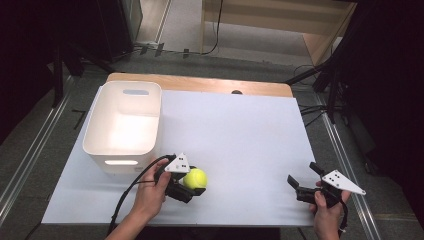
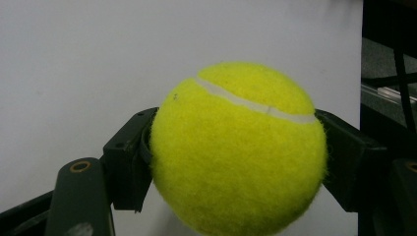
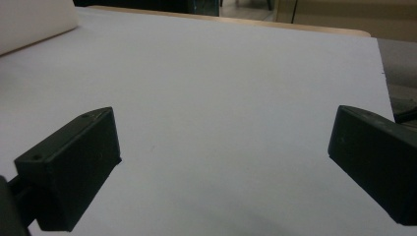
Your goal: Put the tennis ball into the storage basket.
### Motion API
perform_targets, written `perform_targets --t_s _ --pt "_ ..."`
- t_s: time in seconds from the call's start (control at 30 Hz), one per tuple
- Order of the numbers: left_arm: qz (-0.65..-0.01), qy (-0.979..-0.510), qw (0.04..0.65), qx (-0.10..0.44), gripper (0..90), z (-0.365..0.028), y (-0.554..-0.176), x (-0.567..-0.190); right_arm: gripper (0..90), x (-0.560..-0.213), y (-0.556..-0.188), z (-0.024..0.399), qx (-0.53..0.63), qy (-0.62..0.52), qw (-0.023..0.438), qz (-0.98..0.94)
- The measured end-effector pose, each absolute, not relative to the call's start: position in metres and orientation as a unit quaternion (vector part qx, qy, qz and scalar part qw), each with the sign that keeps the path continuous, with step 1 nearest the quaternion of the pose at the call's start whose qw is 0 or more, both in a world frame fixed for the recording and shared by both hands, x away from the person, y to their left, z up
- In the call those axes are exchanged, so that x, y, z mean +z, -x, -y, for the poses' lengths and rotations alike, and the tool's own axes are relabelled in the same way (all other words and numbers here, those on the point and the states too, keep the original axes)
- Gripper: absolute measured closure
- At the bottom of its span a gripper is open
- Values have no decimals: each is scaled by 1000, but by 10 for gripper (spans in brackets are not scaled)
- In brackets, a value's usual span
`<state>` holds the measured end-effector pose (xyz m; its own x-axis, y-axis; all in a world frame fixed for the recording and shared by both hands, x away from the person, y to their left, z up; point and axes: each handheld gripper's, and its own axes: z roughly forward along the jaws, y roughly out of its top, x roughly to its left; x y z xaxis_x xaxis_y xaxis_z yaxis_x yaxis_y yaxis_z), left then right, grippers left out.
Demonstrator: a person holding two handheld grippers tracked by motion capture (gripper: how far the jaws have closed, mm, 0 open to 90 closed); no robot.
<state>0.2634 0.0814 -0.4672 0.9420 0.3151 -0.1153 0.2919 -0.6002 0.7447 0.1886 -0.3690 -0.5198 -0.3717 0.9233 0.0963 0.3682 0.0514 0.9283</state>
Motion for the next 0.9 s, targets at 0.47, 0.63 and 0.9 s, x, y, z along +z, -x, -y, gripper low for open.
perform_targets --t_s 0.47,0.63,0.9 --pt "-168 -889 425 23 247 -85 -264 -447 0 -520 -189 369 489 -483 285 -668" --pt "-167 -888 429 25 247 -88 -264 -441 0 -520 -189 369 488 -481 287 -670" --pt "-169 -883 437 29 247 -91 -266 -433 0 -520 -189 368 488 -480 287 -670"
